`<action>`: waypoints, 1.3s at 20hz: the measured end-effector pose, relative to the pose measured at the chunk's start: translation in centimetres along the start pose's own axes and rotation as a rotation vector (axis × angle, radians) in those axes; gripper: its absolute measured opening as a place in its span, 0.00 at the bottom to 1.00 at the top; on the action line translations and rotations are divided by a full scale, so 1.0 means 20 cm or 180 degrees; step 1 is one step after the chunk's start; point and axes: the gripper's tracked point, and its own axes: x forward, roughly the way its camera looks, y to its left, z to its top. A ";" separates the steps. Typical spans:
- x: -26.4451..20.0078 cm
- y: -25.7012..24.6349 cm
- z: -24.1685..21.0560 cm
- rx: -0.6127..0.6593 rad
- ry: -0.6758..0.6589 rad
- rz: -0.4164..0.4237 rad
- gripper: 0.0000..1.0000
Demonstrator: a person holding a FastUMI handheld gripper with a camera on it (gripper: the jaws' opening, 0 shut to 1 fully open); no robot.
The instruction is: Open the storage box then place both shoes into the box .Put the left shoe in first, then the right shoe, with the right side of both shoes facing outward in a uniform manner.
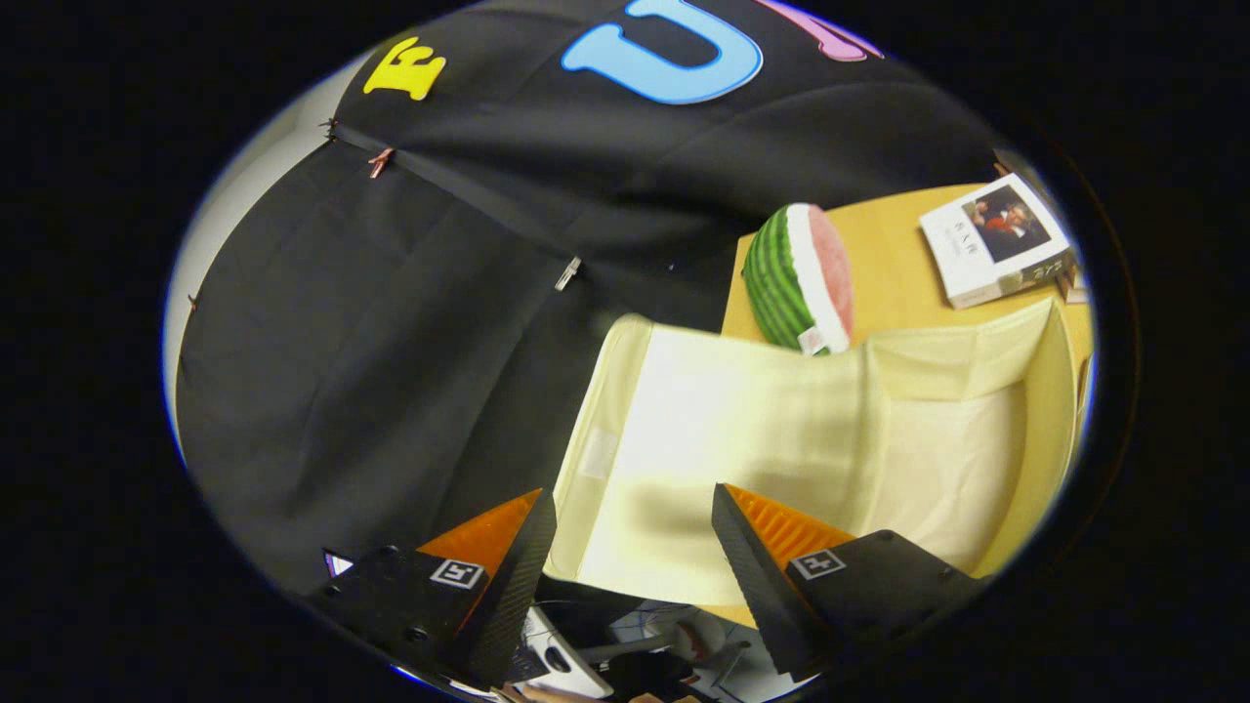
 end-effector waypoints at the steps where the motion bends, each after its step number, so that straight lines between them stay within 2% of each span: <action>1: -0.04 -0.03 0.02 -0.0082 -0.0063 -0.0034 0.98; 7: -0.43 -0.32 0.24 -0.0672 -0.0711 -0.0424 0.98; 10: -0.65 -0.49 0.35 -0.0757 -0.1021 -0.0639 0.98; 16: -1.09 -0.90 0.46 -0.0954 -0.1420 -0.1306 0.98; 24: -1.42 -1.70 0.32 -0.1404 -0.0904 -0.2531 0.99; 26: -1.43 -1.87 0.23 -0.1415 -0.0637 -0.2677 0.99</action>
